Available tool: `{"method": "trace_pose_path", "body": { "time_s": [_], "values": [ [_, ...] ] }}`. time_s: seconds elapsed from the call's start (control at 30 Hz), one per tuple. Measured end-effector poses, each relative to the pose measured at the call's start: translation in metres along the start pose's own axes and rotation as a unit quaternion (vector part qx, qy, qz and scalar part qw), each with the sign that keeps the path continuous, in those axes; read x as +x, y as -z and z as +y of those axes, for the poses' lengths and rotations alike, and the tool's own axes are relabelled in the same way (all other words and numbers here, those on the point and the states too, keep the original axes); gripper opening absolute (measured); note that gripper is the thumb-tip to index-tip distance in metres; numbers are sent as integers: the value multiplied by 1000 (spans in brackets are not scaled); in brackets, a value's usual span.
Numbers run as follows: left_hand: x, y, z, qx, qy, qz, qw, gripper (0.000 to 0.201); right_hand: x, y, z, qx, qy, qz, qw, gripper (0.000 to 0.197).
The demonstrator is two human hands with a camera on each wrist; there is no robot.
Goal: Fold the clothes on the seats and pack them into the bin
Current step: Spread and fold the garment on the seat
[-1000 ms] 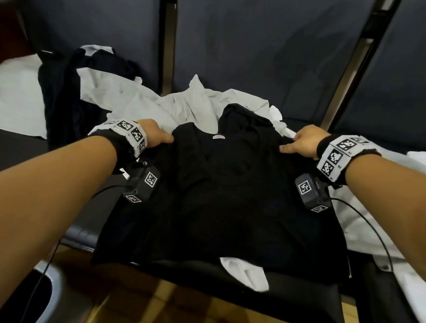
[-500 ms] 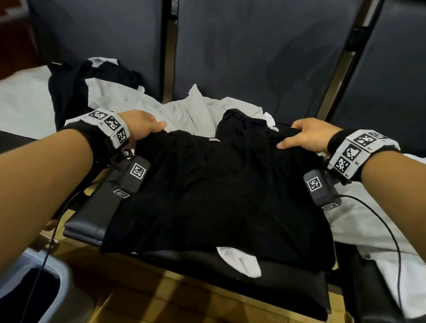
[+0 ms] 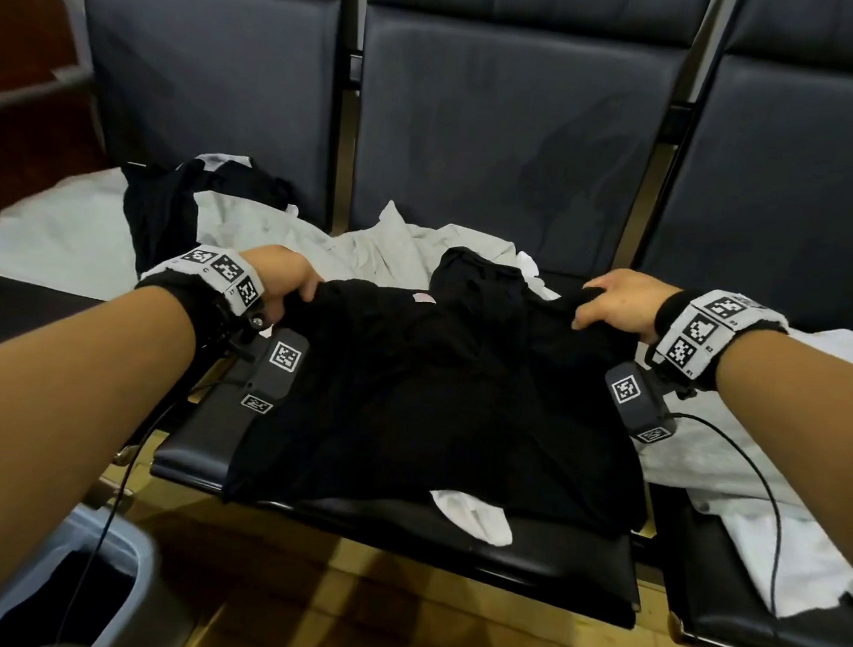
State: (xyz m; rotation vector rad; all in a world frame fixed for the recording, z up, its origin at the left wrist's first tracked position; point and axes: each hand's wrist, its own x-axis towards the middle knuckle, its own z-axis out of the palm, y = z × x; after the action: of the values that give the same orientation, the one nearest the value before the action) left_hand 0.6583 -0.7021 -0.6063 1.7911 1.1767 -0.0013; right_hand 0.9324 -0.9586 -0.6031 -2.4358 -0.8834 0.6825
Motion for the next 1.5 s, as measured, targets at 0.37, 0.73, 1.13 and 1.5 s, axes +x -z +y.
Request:
{"method": "trace_pose_path", "body": {
  "time_s": [0.37,0.73,1.13,1.5],
  "values": [
    [31,1,-6,-52,-99,-60,992,22,31,1,-8,181,67,54,980,9],
    [73,16,-24,-122,-143,104,977,34,58,-14,14,99,10,125,987,19],
    [104,23,-5,-163,-85,217,959,40,82,-3,-1,76,11,265,961,33],
    [98,-14,0,184,-192,92,959,39,94,-36,-26,-120,101,94,983,38]
  ]
}}
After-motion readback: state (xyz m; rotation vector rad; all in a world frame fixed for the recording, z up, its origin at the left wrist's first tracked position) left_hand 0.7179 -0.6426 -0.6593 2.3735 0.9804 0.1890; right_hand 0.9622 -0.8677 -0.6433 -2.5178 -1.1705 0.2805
